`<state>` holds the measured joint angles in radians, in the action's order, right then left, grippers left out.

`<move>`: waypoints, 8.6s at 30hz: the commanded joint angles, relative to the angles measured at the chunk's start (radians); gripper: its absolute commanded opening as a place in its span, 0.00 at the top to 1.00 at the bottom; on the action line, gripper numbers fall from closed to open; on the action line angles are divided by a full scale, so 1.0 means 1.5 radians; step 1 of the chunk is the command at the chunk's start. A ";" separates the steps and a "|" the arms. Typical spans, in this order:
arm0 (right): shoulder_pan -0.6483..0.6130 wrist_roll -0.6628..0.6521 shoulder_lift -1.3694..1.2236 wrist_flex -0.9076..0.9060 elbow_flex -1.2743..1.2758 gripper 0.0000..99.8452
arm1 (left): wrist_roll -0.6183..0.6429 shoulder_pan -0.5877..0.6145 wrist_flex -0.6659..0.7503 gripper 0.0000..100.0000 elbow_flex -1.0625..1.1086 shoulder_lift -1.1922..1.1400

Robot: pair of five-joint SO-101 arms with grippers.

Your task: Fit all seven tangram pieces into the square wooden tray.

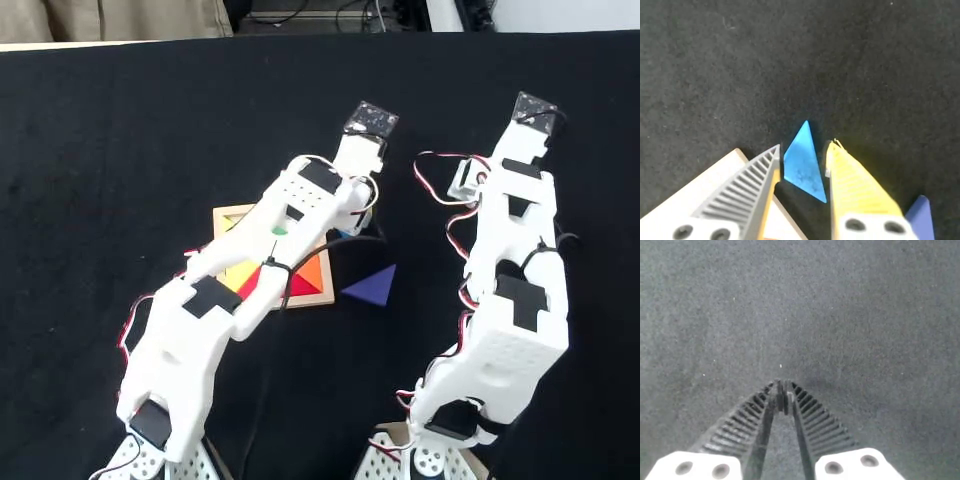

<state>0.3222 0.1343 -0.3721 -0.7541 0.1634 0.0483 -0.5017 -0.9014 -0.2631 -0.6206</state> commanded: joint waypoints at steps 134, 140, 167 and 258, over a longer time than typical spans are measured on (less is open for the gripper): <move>-0.021 -0.027 0.005 0.011 -0.037 0.99 | -0.081 0.265 -0.573 0.74 -0.454 -0.092; -0.021 -0.027 0.005 0.011 -0.037 0.99 | -0.136 0.263 -0.573 0.74 -0.369 -0.089; -0.023 -0.027 0.005 0.011 -0.036 0.99 | -0.315 0.330 -0.535 0.74 -0.290 -0.019; -0.031 -0.028 0.005 0.011 -0.036 0.99 | -0.483 0.303 -0.499 0.96 -0.170 -0.046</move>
<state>0.2961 0.1036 -0.3721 -0.7541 0.1634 -0.6805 -0.0414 -1.6487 -0.4381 -0.6774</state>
